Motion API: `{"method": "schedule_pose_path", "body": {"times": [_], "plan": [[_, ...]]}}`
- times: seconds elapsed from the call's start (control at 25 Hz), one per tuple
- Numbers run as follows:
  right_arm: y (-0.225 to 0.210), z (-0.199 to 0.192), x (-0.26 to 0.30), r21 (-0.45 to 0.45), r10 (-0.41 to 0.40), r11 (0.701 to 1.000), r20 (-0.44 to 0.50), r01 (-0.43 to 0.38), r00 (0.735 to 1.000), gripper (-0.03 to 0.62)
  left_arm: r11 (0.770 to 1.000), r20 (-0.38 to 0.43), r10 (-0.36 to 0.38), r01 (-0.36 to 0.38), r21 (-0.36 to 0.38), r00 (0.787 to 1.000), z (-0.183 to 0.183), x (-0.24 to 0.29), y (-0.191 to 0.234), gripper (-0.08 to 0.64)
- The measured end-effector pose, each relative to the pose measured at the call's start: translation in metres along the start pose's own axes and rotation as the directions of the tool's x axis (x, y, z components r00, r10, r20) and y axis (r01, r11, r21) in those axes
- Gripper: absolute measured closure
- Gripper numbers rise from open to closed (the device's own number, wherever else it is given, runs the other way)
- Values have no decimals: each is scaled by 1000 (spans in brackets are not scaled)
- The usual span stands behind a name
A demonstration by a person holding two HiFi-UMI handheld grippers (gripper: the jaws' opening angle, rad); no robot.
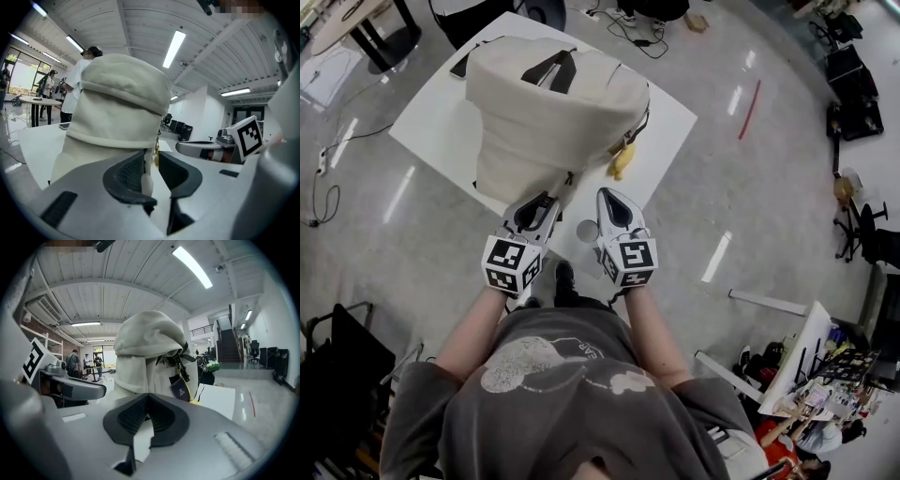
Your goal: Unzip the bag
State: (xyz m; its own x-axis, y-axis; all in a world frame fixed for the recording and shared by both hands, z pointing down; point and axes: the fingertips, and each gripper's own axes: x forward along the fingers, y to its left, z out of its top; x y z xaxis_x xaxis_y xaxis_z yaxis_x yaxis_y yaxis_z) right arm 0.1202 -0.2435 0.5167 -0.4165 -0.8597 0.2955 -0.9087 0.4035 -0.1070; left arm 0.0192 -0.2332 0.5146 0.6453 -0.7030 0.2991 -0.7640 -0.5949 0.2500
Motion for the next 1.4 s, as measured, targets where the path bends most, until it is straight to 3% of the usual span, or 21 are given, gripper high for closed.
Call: {"method": "schedule_pose_path", "body": {"times": [0.4, 0.76, 0.92, 1.4], "plan": [[-16, -10, 23, -16, 72, 997, -42, -72, 997, 592, 997, -105, 63, -57, 59, 993, -26, 66, 19, 437], [-30, -19, 29, -9, 95, 995, -63, -96, 993, 592, 996, -164, 71, -61, 68, 984, -43, 99, 21, 422], [-29, -22, 33, -7, 110, 994, -72, -111, 991, 592, 991, -164, 72, -53, 122, 984, -42, 104, 17, 502], [-17, -26, 39, -11, 176, 984, -94, -178, 980, 592, 992, -112, 124, -123, 21, 986, -34, 72, 25, 520]]}}
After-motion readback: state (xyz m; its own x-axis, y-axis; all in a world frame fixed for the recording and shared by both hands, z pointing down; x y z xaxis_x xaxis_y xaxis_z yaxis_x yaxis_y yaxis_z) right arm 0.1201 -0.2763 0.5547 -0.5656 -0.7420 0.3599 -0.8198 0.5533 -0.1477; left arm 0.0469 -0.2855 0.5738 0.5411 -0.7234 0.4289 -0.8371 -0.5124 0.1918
